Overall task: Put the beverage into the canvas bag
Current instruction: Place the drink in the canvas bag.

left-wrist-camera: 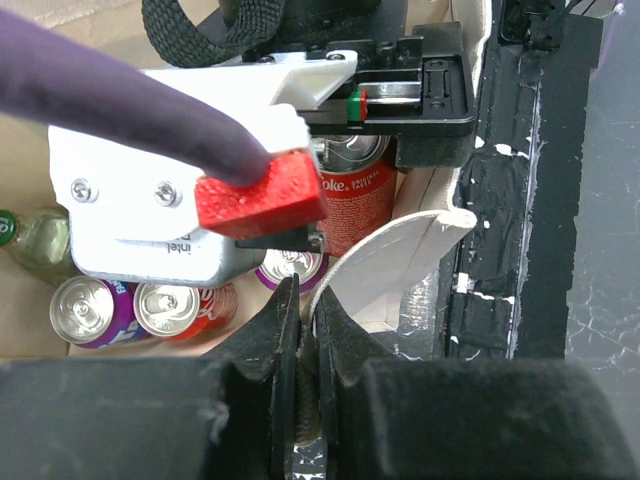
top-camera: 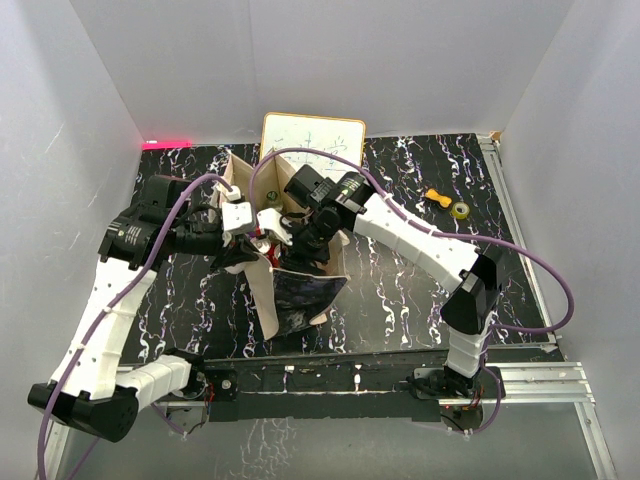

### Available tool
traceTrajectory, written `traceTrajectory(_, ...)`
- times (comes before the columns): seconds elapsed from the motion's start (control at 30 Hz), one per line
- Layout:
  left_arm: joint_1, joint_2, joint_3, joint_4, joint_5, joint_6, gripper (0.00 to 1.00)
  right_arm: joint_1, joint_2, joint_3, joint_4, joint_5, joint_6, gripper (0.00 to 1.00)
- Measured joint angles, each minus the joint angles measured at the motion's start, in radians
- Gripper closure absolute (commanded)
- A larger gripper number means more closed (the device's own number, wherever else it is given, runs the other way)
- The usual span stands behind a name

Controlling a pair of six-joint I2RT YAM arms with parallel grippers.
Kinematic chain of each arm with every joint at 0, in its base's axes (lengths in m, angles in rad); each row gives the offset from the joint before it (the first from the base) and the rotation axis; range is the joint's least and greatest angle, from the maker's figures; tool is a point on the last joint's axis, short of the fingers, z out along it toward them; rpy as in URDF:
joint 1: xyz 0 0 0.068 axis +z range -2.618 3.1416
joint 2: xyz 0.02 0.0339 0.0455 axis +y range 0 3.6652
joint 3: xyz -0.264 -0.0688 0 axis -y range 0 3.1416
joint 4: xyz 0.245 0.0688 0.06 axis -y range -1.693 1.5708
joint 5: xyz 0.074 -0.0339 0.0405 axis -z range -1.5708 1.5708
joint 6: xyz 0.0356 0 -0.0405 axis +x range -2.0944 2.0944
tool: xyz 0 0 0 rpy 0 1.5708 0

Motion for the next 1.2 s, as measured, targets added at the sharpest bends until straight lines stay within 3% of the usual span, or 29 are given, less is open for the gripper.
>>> traceTrajectory(0.9,0.110,-0.139,-0.099,-0.013,0.028,-0.047,1.00,0.111,-0.013,-0.121,0.109,0.046,0.005,0.92)
traceTrajectory(1.2,0.137,-0.154,-0.113,-0.045,0.016,-0.040,1.00,0.150,-0.037,-0.199,0.220,0.097,0.108,0.92)
